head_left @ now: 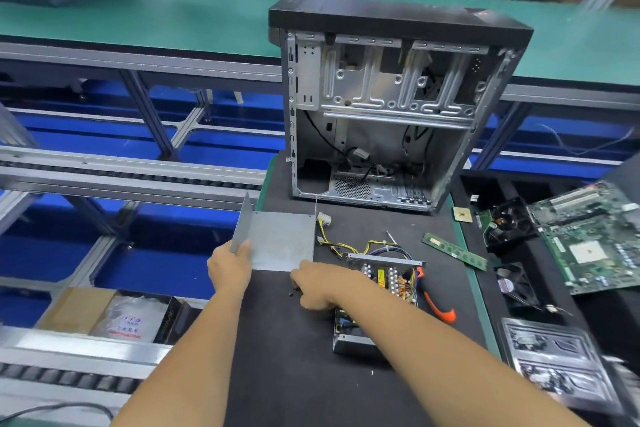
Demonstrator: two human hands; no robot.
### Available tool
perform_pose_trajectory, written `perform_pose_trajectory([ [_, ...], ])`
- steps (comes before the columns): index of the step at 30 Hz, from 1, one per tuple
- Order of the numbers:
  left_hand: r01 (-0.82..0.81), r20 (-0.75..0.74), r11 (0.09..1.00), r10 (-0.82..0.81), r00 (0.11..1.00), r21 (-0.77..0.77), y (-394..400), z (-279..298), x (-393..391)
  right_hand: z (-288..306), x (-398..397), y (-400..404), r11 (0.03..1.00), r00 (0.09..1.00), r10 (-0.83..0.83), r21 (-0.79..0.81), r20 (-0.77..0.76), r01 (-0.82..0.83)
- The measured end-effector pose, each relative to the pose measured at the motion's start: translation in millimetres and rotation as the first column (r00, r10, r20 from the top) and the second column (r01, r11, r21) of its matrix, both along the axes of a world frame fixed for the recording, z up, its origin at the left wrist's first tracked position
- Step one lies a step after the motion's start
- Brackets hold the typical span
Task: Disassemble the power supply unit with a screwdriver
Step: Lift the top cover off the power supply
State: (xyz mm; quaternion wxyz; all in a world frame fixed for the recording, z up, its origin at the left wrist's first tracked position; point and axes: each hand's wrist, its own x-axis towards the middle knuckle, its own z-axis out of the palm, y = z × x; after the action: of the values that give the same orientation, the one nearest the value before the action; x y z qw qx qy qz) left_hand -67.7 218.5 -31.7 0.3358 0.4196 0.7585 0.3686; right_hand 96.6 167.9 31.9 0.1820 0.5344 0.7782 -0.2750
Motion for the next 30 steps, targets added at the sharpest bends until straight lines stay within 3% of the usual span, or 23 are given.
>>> perform_pose_trajectory([
  [9, 0.127, 0.113, 0.991, -0.122, 0.986, -0.046, 0.4, 5.7, -1.6, 9.3, 5.3, 2.2, 1.0, 0.999, -0.031, -0.003, -0.028, 0.031],
  [13, 0.139, 0.289, 0.989, -0.122, 0.949, -0.04, -5.0, 20.9, -2.2, 17.7, 7.4, 2.7, 0.997, 0.993, -0.072, 0.023, -0.093, 0.075],
  [16, -0.006, 0.125, 0.996, -0.005, 0.992, 0.088, -9.1, 40.5, 5.0, 27.8, 10.2, 4.0, 0.99, 0.979, -0.114, 0.067, -0.169, 0.127],
  [18, 0.012, -0.038, 0.977, -0.004, 0.999, 0.214, -12.3, 57.1, 16.1, 35.4, 13.8, 3.0, 0.978, 0.96, -0.153, 0.104, -0.233, 0.181],
  [21, 0.157, -0.07, 0.93, -0.142, 0.987, 0.333, -22.0, 82.3, 41.3, 47.2, 22.9, -1.5, 0.947, 0.925, -0.222, 0.156, -0.307, 0.279],
  [24, 0.334, -0.135, 0.88, -0.306, 0.942, 0.339, -39.6, 96.4, 70.6, 58.6, 39.6, -10.4, 0.89, 0.905, -0.278, 0.267, -0.323, 0.369],
  [26, 0.492, -0.116, 0.831, -0.479, 0.87, 0.261, -55.9, 95.4, 91.2, 63.6, 58.5, -20.8, 0.85, 0.89, -0.321, 0.317, -0.323, 0.421],
  [30, 0.734, -0.152, 0.679, -0.724, 0.673, 0.016, -90.3, 84.4, 119.2, 65.7, 100.0, -46.9, 0.818, 0.854, -0.449, 0.264, -0.263, 0.511],
])
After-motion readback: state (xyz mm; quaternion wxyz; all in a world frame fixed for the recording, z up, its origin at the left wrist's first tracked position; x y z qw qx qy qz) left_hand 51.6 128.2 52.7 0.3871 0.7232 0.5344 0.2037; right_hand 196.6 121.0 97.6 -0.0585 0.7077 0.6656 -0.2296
